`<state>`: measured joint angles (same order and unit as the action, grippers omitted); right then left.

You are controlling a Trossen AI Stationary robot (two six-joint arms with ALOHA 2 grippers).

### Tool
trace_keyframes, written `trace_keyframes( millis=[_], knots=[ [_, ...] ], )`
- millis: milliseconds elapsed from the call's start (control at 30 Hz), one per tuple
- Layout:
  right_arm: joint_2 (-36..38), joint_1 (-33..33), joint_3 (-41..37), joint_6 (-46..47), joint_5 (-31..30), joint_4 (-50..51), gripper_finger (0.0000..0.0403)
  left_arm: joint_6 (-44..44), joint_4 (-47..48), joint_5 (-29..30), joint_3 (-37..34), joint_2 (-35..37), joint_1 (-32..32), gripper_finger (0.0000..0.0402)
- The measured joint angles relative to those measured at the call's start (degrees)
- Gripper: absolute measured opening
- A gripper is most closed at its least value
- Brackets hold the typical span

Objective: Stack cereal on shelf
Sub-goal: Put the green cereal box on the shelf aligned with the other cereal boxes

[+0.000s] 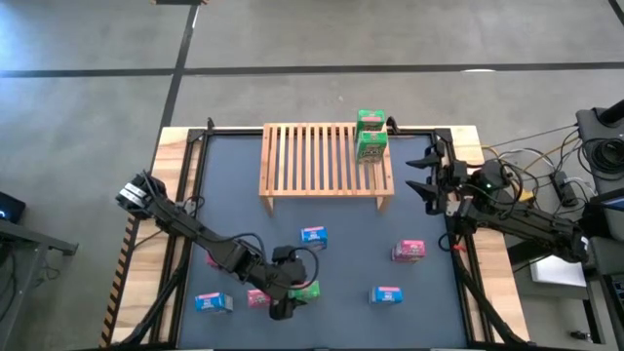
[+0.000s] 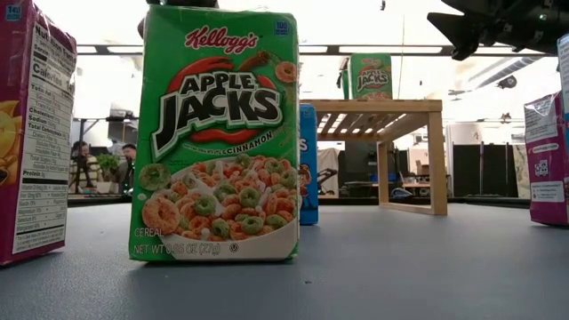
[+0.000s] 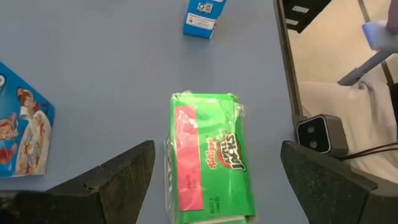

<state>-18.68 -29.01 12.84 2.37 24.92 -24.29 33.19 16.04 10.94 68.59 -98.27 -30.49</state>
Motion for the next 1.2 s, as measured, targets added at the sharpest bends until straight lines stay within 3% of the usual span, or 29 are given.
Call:
trace_keyframes(
  millis=[567,1200],
  knots=[
    [-0.26,0.00,0.00,0.05,-1.09,-0.02,0.0238,2.05,-2.13,-0.15,-3.89,-0.03,-0.18,0.0327],
    [-0.26,0.00,0.00,0.22,-1.04,0.00,0.0238,-1.41,0.45,-1.05,-2.92,-0.03,-0.10,0.0201]
  ],
)
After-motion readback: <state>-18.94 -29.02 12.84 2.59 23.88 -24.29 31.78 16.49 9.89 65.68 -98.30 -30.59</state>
